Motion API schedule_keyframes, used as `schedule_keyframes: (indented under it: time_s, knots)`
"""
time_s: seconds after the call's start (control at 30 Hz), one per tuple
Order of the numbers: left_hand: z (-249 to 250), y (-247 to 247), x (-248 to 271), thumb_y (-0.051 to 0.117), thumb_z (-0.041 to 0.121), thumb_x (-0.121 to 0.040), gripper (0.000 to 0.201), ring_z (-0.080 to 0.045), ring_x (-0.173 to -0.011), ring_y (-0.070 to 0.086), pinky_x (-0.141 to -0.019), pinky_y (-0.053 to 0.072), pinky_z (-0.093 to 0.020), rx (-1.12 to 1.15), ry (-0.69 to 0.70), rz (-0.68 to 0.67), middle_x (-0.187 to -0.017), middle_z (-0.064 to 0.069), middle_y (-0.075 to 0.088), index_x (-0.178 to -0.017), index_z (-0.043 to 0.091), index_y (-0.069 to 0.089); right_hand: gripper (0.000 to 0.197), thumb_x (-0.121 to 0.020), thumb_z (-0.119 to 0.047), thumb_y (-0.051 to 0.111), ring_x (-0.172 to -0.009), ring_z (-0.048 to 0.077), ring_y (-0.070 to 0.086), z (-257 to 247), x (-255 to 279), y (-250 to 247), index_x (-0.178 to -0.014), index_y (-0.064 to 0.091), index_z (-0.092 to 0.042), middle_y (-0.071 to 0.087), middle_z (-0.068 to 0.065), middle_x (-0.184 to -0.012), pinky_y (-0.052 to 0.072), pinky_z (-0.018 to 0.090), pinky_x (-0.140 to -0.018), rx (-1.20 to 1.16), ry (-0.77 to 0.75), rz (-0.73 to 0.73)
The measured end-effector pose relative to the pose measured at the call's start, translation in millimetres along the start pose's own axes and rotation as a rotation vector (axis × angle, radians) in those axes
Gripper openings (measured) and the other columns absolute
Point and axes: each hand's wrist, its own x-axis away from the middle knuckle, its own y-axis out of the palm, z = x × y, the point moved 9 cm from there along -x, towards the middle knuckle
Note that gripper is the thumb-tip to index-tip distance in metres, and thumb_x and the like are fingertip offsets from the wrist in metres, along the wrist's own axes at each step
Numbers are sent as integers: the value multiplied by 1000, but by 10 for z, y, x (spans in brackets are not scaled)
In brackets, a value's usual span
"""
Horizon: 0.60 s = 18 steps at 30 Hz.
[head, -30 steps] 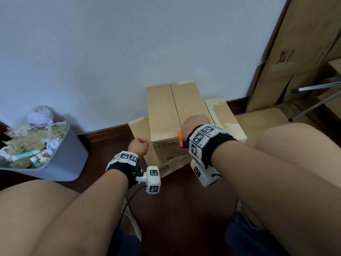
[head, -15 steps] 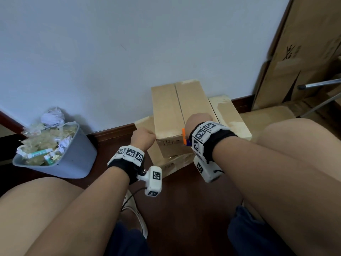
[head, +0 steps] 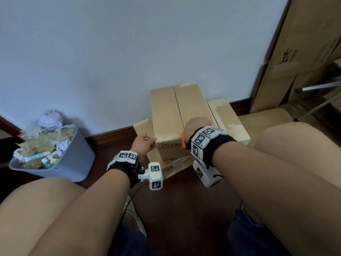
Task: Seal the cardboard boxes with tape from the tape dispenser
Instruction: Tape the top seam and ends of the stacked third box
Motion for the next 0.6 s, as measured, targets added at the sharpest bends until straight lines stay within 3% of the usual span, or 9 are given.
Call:
schedule_keyframes:
  time_s: [0.07,0.13,0.17,0.23,0.27,0.3,0.37,0.43,0.6]
  knots:
    - [146,29,63,57,29,-94,22,-20,-77,65,-82,55,-39,-386,206,-4,-84,-5,67,-85,10,51,36,-89,-33,58,-99,27,60,-3,-40,121,-115,64,-9,63,10,-110,48,31,-67,138,59,-57]
    - [274,102,157,61,41,-90,31,-17,-79,64,-76,53,-35,-669,366,-60,-85,0,67,-90,12,51,42,-97,-33,53,-109,32,60,-27,-57,223,-124,59,-1,61,16,-121,53,41,-88,330,108,-103]
    - [311,141,193,65,42,-88,33,-16,-79,63,-73,53,-34,-743,415,-111,-87,1,67,-92,13,50,43,-97,-33,53,-111,33,60,-28,-60,246,-124,58,0,61,17,-122,52,43,-92,365,119,-118]
    - [363,194,229,69,37,-86,32,-18,-82,63,-73,52,-34,-901,482,-175,-93,0,65,-98,16,48,34,-93,-34,57,-99,27,60,10,-102,238,-109,61,-5,63,9,-103,53,35,-76,312,104,-112]
    - [390,211,222,68,35,-86,33,-20,-84,62,-74,51,-35,-1005,519,-169,-96,-2,64,-104,16,47,26,-89,-34,60,-91,23,55,38,-113,200,-99,58,-10,58,5,-91,48,32,-65,244,82,-99]
    - [419,232,212,66,35,-87,35,-23,-86,62,-74,50,-37,-1105,553,-151,-98,-4,64,-107,16,45,24,-87,-34,61,-88,22,52,1,-130,187,-95,56,-12,54,4,-89,44,32,-61,213,45,-87]
    - [475,256,190,63,37,-89,35,-28,-87,61,-71,51,-40,-1256,569,-114,-97,-6,63,-106,15,42,35,-90,-36,59,-96,29,60,-11,-183,251,-106,62,-5,62,12,-104,53,38,-77,360,89,-143]
    - [529,286,181,61,40,-89,36,-28,-85,61,-68,50,-39,-1375,581,-115,-95,-6,62,-104,16,40,43,-93,-36,58,-105,37,62,-20,-243,351,-116,62,0,64,21,-115,51,50,-91,437,149,-176]
    - [648,377,192,61,50,-87,45,-27,-88,62,-62,43,-33,-1595,693,-210,-96,-7,64,-105,13,43,58,-84,-47,64,-107,40,61,10,-362,372,-116,61,2,62,23,-116,48,55,-92,448,159,-172]
